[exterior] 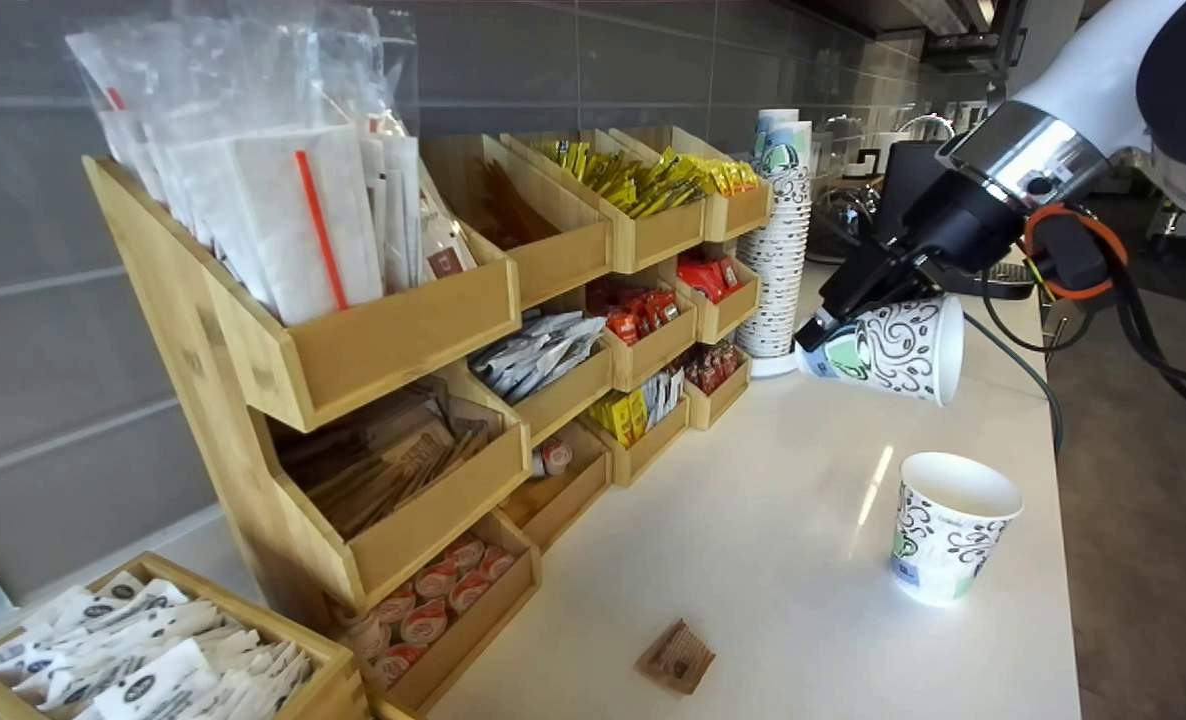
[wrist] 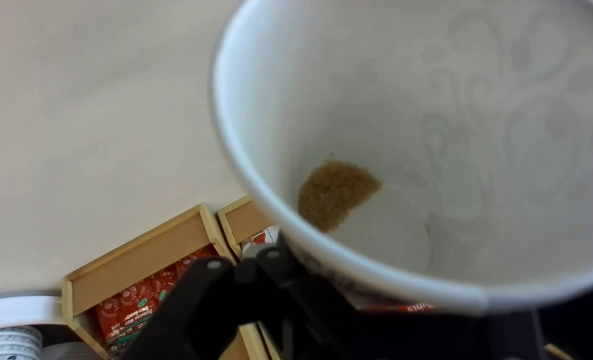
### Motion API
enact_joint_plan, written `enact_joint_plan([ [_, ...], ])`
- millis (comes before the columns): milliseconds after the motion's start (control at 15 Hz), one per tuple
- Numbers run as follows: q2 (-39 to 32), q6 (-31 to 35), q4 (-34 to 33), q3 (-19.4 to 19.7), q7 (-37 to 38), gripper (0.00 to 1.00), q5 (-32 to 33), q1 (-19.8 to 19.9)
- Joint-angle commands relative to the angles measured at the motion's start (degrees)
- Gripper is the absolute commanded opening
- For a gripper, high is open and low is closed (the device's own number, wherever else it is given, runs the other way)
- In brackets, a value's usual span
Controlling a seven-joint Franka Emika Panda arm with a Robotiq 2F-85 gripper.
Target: Pick up the paper cup on the right and pour its contents into the paper cup on the left
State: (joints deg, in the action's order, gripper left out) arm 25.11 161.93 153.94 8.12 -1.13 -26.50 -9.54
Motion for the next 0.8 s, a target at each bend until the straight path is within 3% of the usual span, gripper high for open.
enact_joint_plan([
  [0,1.4,3.3,1.4,3.8,-7.0,0.42,-4.6,-5.9],
  [400,4.1,9.9,3.8,11.8,-19.6,0.42,-11.2,-17.4],
  [733,5.1,11.4,3.4,18.4,-27.2,0.42,-13.5,-24.1],
])
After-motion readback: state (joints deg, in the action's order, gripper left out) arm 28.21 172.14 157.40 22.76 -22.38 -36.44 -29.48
